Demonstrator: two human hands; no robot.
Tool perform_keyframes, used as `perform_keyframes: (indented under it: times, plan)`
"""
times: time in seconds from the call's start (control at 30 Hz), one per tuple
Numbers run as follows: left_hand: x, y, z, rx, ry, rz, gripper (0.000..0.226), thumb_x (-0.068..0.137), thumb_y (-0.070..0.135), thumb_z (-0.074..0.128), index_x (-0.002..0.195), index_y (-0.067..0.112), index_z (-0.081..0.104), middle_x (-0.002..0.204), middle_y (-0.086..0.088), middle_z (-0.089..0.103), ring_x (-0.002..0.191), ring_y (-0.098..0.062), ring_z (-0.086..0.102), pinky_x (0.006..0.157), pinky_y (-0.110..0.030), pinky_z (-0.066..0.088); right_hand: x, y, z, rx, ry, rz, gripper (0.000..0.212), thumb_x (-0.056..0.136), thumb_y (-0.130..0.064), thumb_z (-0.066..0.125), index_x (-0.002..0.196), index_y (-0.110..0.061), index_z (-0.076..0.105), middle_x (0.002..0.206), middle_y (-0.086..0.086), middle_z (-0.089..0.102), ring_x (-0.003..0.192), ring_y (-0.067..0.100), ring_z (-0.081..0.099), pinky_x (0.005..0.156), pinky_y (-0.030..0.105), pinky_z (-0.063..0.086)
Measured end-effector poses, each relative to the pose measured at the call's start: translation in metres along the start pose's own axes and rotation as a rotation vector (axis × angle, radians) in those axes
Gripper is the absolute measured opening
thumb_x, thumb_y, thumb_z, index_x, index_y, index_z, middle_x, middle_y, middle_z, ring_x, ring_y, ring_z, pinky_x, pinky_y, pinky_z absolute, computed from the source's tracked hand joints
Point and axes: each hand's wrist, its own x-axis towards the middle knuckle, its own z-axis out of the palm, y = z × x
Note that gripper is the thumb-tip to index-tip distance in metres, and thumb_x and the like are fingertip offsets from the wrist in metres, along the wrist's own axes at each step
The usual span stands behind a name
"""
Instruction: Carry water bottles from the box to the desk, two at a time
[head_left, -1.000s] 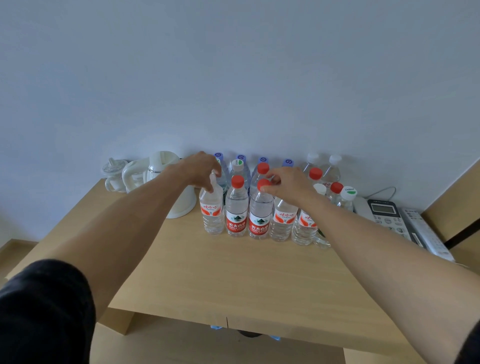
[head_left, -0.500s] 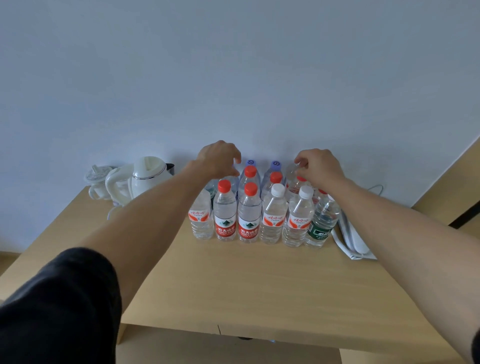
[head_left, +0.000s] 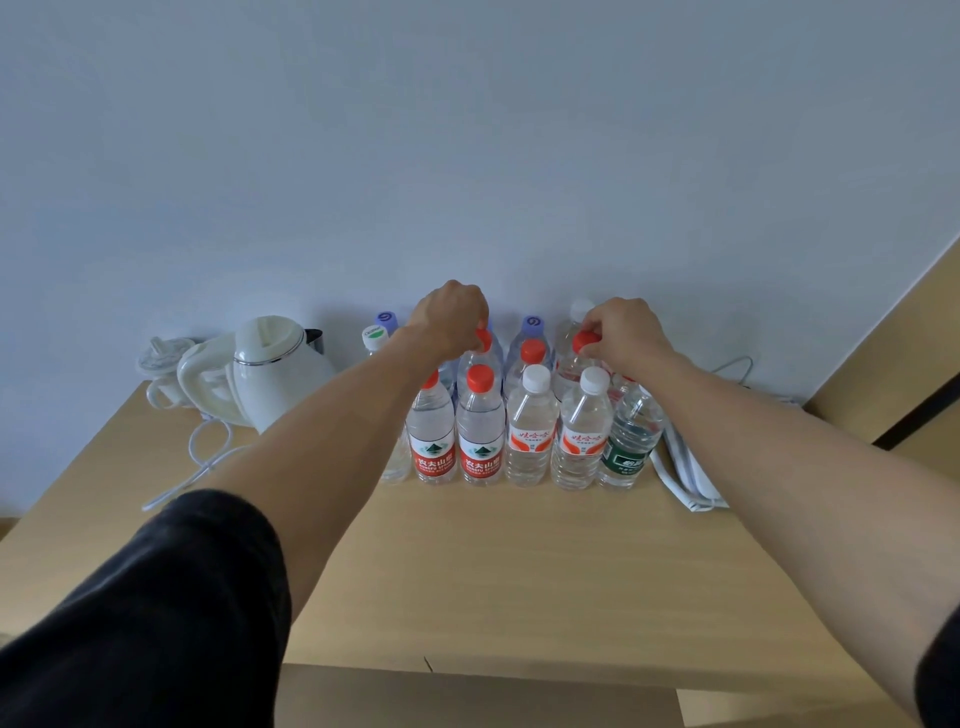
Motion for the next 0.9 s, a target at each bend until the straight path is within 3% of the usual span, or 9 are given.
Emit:
perform_keyframes:
  times: [0.2, 0.37, 0.53, 0.63, 0.8, 0.9]
  plan:
    - [-0.001, 0.001, -0.001, 0.005, 0.008, -0.002, 0.027, 0.086, 0.029, 0.076, 0.109, 0.015, 0.075, 0.106, -0.010, 0.069, 0.100, -0.030, 0.065, 0.073, -0.033, 0.048, -0.002, 0.001, 0.000, 0.017, 0.011, -0.002, 0.038, 0.082, -0.017, 0.081, 0.118, -0.010, 0.073, 0.117, 0.014, 0.070, 0.108, 0.032, 0.063, 0.096, 0.038, 0.051]
    - [-0.006, 0.002, -0.005, 0.054, -0.001, 0.014, 0.030, 0.088, 0.031, 0.072, 0.116, 0.021, 0.071, 0.111, -0.005, 0.067, 0.103, -0.027, 0.064, 0.071, -0.032, 0.042, -0.007, 0.004, -0.001, 0.034, 0.007, -0.010, 0.039, 0.081, -0.016, 0.081, 0.119, -0.011, 0.072, 0.119, 0.013, 0.069, 0.110, 0.032, 0.062, 0.096, 0.041, 0.051]
    - [-0.018, 0.023, -0.017, -0.034, 0.148, 0.119, 0.043, 0.091, 0.050, 0.068, 0.123, 0.021, 0.069, 0.113, 0.003, 0.072, 0.105, -0.020, 0.065, 0.085, -0.036, 0.053, -0.015, 0.006, -0.004, 0.124, 0.050, -0.023, 0.036, 0.078, -0.017, 0.083, 0.112, -0.014, 0.073, 0.109, 0.009, 0.072, 0.102, 0.029, 0.065, 0.090, 0.039, 0.053]
    - [-0.028, 0.044, -0.018, -0.047, 0.069, 0.235, 0.046, 0.086, 0.058, 0.069, 0.117, 0.024, 0.072, 0.107, 0.006, 0.073, 0.099, -0.017, 0.065, 0.084, -0.037, 0.055, -0.019, 0.009, -0.008, 0.170, 0.099, -0.033, 0.024, 0.078, -0.025, 0.083, 0.099, -0.017, 0.075, 0.098, 0.003, 0.072, 0.093, 0.023, 0.065, 0.082, 0.034, 0.053]
    - [-0.034, 0.062, -0.002, 0.050, -0.089, 0.320, 0.044, 0.083, 0.046, 0.078, 0.120, 0.023, 0.070, 0.113, 0.005, 0.069, 0.108, -0.019, 0.060, 0.087, -0.038, 0.054, -0.028, 0.014, -0.014, 0.203, 0.119, -0.098, 0.018, 0.080, -0.034, 0.081, 0.091, -0.020, 0.078, 0.082, -0.006, 0.071, 0.067, 0.010, 0.063, 0.071, 0.033, 0.055]
    - [-0.031, 0.065, 0.008, 0.065, -0.107, 0.319, 0.046, 0.084, 0.037, 0.079, 0.126, 0.023, 0.068, 0.122, 0.001, 0.068, 0.116, -0.022, 0.059, 0.090, -0.036, 0.051, -0.033, 0.016, -0.016, 0.181, -0.012, -0.190, 0.023, 0.077, -0.037, 0.084, 0.095, -0.022, 0.079, 0.084, -0.009, 0.073, 0.076, 0.007, 0.067, 0.079, 0.031, 0.055]
